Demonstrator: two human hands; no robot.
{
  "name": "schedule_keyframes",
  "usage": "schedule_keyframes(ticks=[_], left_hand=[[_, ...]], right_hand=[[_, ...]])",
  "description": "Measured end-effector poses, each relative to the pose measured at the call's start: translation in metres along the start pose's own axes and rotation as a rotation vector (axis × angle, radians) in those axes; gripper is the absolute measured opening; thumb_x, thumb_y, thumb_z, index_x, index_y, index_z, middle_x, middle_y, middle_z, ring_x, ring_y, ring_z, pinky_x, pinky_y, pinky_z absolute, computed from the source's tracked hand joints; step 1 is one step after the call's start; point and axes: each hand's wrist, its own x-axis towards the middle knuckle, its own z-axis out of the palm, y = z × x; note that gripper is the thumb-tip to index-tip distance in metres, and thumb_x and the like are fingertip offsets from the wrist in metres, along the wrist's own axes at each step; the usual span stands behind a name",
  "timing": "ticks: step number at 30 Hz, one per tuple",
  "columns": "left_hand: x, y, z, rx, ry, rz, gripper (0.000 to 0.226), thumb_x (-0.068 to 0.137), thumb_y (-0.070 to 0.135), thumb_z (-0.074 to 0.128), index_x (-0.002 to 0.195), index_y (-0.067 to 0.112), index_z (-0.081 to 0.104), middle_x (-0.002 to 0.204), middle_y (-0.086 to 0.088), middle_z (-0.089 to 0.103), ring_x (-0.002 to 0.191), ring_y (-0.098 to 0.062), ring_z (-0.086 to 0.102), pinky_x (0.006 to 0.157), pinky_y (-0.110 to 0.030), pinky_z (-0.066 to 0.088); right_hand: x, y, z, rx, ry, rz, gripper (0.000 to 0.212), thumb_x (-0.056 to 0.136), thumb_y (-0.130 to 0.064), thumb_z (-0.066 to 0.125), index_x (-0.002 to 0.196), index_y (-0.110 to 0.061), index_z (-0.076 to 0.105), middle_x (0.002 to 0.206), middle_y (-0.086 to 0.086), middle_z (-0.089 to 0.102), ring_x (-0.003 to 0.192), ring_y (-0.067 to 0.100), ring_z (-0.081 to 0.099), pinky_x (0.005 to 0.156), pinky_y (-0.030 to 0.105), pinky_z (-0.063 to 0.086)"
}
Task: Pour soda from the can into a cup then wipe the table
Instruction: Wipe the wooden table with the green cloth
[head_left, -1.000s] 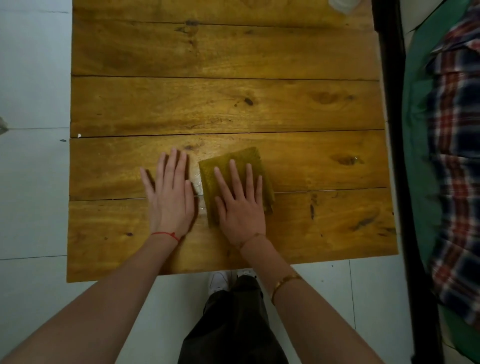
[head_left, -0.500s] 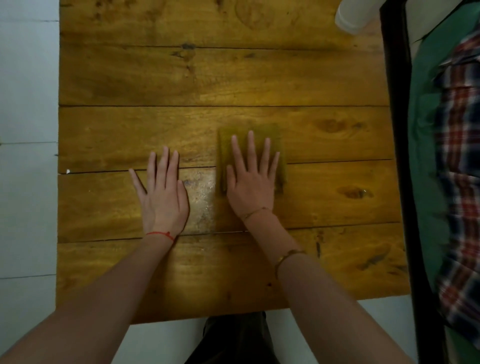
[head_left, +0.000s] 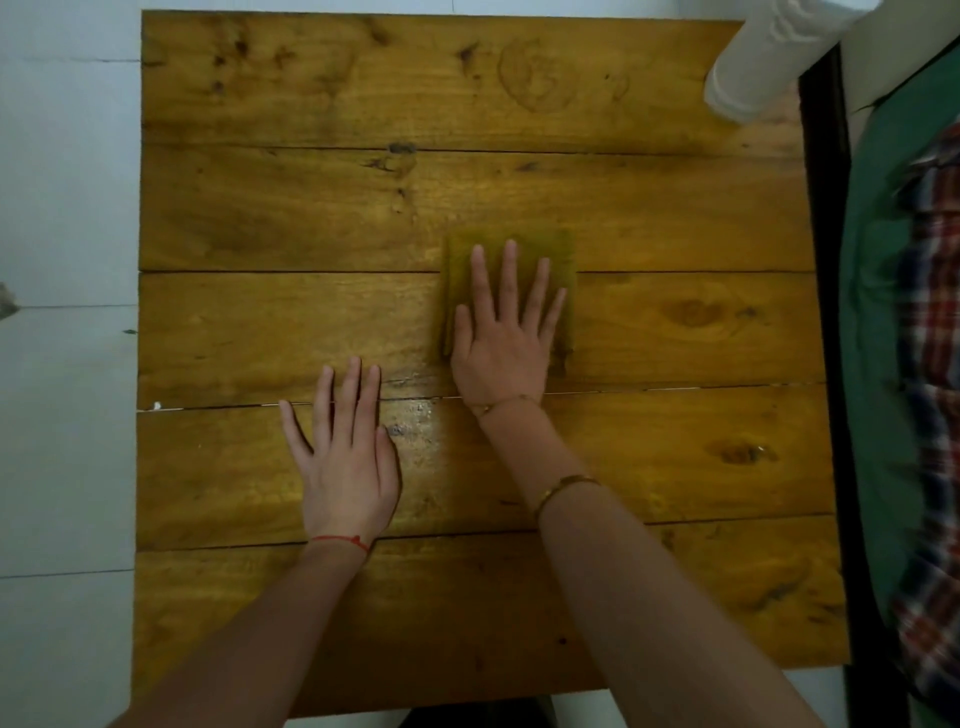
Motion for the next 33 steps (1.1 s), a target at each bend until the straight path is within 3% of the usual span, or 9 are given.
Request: schedule_keyframes(ticks=[3, 7, 12, 16, 21, 25, 30, 33], left_hand=[[0.0, 0.0, 0.0, 0.003, 0.0, 0.008, 0.059, 0.098, 0.025, 0.029, 0.156, 0.02, 0.019, 0.165, 0.003, 0.012, 0.153, -0.02, 0.005, 0.118, -0.063, 0.005], [0.0, 0.0, 0.0, 0.013, -0.005, 0.008, 0.059, 0.099, 0.025, 0.03, 0.156, 0.021, 0.018, 0.165, 0.004, 0.012, 0.153, -0.019, 0.004, 0.118, -0.062, 0.004], [-0.001, 0.0, -0.001, 0.033, -0.018, 0.001, 0.059, 0.098, 0.027, 0.026, 0.156, 0.02, 0.016, 0.165, 0.004, 0.011, 0.153, -0.019, 0.003, 0.119, -0.062, 0.004], [-0.001, 0.0, 0.0, 0.048, -0.014, 0.004, 0.059, 0.099, 0.028, 0.025, 0.157, 0.02, 0.014, 0.165, 0.003, 0.01, 0.153, -0.019, 0.002, 0.119, -0.062, 0.004], [-0.003, -0.001, 0.001, 0.003, -0.004, 0.022, 0.058, 0.099, 0.027, 0.024, 0.156, 0.021, 0.015, 0.165, 0.003, 0.011, 0.153, -0.019, 0.001, 0.119, -0.062, 0.003], [-0.005, -0.002, 0.002, -0.012, 0.007, 0.035, 0.057, 0.1, 0.027, 0.023, 0.156, 0.021, 0.015, 0.165, 0.004, 0.01, 0.153, -0.018, 0.0, 0.119, -0.061, 0.002], [-0.005, -0.007, 0.002, -0.025, 0.003, 0.046, 0.056, 0.101, 0.028, 0.02, 0.156, 0.02, 0.015, 0.165, 0.003, 0.008, 0.153, -0.018, -0.001, 0.119, -0.06, -0.001], [-0.013, -0.008, -0.002, -0.094, 0.006, 0.056, 0.055, 0.102, 0.028, 0.019, 0.157, 0.019, 0.014, 0.165, 0.001, 0.007, 0.153, -0.018, -0.003, 0.12, -0.057, -0.003]], right_hand=[[-0.029, -0.021, 0.01, 0.015, -0.058, -0.151, 0.058, 0.102, -0.045, 0.019, 0.155, -0.033, -0.003, 0.164, -0.002, -0.011, 0.149, 0.031, -0.017, 0.12, 0.055, -0.005], [-0.056, 0.002, 0.009, -0.002, -0.076, -0.194, 0.057, 0.103, -0.045, 0.021, 0.155, -0.035, -0.001, 0.164, -0.003, -0.01, 0.15, 0.028, -0.015, 0.122, 0.051, 0.002], [-0.029, 0.071, -0.012, -0.024, -0.003, 0.079, 0.058, 0.102, -0.046, 0.021, 0.155, -0.033, -0.001, 0.164, -0.001, -0.008, 0.15, 0.032, -0.011, 0.121, 0.054, 0.001], [-0.007, 0.057, -0.012, -0.023, 0.025, 0.211, 0.059, 0.102, -0.044, 0.019, 0.155, -0.031, -0.004, 0.164, 0.001, -0.01, 0.149, 0.037, -0.013, 0.119, 0.058, -0.003], [-0.065, 0.005, 0.009, -0.011, -0.064, -0.102, 0.061, 0.101, -0.046, 0.021, 0.154, -0.033, -0.005, 0.163, -0.003, -0.013, 0.148, 0.032, -0.019, 0.12, 0.055, -0.005], [-0.12, 0.013, 0.015, -0.016, -0.113, -0.226, 0.059, 0.103, -0.045, 0.024, 0.154, -0.035, -0.003, 0.163, -0.006, -0.011, 0.149, 0.027, -0.018, 0.122, 0.053, 0.0], [-0.124, 0.087, 0.0, -0.05, -0.042, 0.017, 0.06, 0.102, -0.047, 0.023, 0.154, -0.036, -0.005, 0.163, -0.004, -0.012, 0.149, 0.032, -0.014, 0.121, 0.053, -0.001], [-0.111, 0.094, -0.001, -0.039, -0.017, 0.168, 0.059, 0.103, -0.045, 0.022, 0.155, -0.032, -0.004, 0.164, 0.0, -0.011, 0.149, 0.035, -0.012, 0.12, 0.057, -0.002]])
